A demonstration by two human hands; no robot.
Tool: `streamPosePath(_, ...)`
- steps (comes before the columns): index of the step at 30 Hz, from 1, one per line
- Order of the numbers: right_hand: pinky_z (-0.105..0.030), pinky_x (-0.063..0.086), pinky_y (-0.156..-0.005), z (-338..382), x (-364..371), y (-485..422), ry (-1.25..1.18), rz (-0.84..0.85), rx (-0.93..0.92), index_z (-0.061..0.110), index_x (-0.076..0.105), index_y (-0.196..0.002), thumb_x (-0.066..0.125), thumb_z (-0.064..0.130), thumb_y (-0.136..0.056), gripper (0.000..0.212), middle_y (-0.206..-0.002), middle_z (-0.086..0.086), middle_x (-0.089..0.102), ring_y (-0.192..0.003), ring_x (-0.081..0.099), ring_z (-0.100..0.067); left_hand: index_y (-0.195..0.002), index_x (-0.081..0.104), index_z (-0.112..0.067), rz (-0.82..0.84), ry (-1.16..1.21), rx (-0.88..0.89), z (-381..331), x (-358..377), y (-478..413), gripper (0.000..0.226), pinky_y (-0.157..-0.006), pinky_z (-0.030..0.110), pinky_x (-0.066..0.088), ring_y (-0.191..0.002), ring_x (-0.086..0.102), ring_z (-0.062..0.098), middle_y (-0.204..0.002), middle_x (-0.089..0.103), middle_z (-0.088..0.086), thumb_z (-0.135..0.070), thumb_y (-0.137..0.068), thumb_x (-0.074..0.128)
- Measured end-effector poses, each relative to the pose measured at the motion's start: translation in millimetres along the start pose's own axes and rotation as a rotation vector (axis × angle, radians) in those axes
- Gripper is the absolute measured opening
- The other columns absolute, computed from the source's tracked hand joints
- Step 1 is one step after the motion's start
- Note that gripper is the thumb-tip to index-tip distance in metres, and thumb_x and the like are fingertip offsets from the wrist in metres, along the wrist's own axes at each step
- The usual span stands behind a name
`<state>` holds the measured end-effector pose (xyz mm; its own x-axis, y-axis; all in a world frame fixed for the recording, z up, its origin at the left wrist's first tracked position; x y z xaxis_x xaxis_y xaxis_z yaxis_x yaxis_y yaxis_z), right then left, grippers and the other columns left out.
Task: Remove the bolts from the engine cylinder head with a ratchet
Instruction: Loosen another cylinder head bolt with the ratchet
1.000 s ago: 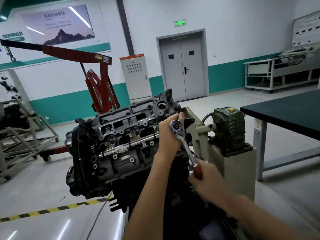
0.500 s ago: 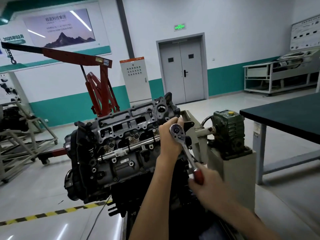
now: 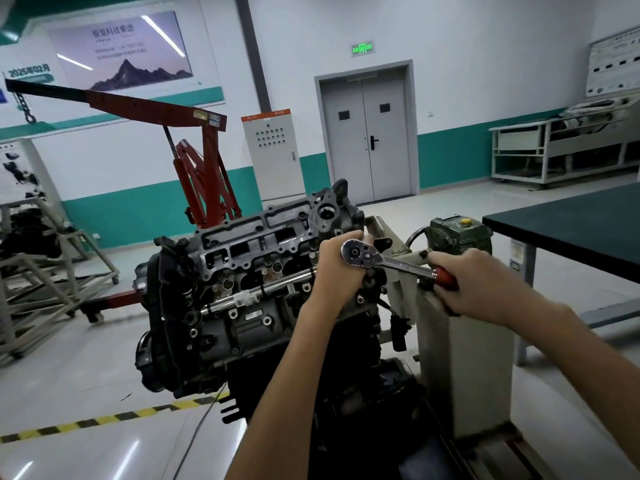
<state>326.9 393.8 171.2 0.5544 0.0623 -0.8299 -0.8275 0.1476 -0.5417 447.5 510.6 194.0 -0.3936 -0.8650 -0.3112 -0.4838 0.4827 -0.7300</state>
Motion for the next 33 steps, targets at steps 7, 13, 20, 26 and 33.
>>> streamPosePath(7,-0.013,0.038,-0.043,57.4,69.0,48.7,-0.623,-0.095,0.275,0.014,0.053,-0.075,0.062,0.005,-0.078,0.014,-0.054,0.002,0.052,-0.044,0.049,-0.005,-0.057,0.034,-0.001,-0.236,0.185,-0.038,8.2,4.1,5.7,0.044,-0.047,0.030,0.022,-0.051,0.026,0.013,-0.054,0.030,0.002,-0.007,-0.097,0.050)
streamPosePath(13,-0.021,0.044,-0.050,63.0,72.9,44.9,-0.643,-0.033,0.282,0.009,0.053,-0.076,0.058,0.004,-0.078,0.007,-0.060,-0.008,0.056,-0.051,0.054,-0.013,-0.058,0.034,-0.005,-0.125,0.106,-0.061,6.0,-1.4,6.2,0.044,-0.047,0.030,0.024,-0.049,0.027,0.010,-0.054,0.031,0.003,-0.010,-0.097,0.053)
streamPosePath(20,-0.013,0.043,-0.061,2.8,-1.3,-1.3,-0.013,0.079,-0.055,0.019,0.058,-0.108,0.058,0.022,-0.084,0.023,-0.061,0.019,0.046,-0.057,0.052,-0.001,-0.054,0.042,-0.004,0.106,-0.094,0.121,-14.9,-3.0,5.4,0.043,-0.048,0.025,0.028,-0.047,0.032,0.013,-0.050,0.039,0.003,-0.009,-0.093,0.061)
streamPosePath(26,-0.029,0.048,-0.053,25.3,46.6,39.0,-0.438,0.041,0.181,0.011,0.053,-0.079,0.062,0.007,-0.078,0.010,-0.060,-0.001,0.054,-0.049,0.049,-0.008,-0.054,0.031,-0.016,-0.099,0.035,0.100,-10.9,-2.8,10.8,0.049,-0.046,0.034,0.022,-0.047,0.025,0.012,-0.050,0.030,-0.001,-0.011,-0.097,0.054)
streamPosePath(33,-0.018,0.036,-0.039,101.0,98.7,56.1,-0.984,-0.069,0.354,0.018,0.046,-0.070,0.058,0.000,-0.079,0.023,-0.052,-0.002,0.045,-0.036,0.042,-0.007,-0.056,0.026,-0.011,-0.139,0.116,0.047,-5.7,0.5,11.7,0.048,-0.050,0.038,0.020,-0.052,0.022,0.015,-0.055,0.025,0.001,-0.012,-0.096,0.054)
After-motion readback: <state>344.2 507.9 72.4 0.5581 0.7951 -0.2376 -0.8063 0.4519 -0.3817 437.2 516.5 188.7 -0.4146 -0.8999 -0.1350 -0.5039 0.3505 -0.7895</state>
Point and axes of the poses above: each hand's wrist, its own y-axis away from the middle knuckle, its own x-axis out of the palm, z = x × y, the point moved 8 cm from there along -y, towards the middle knuckle
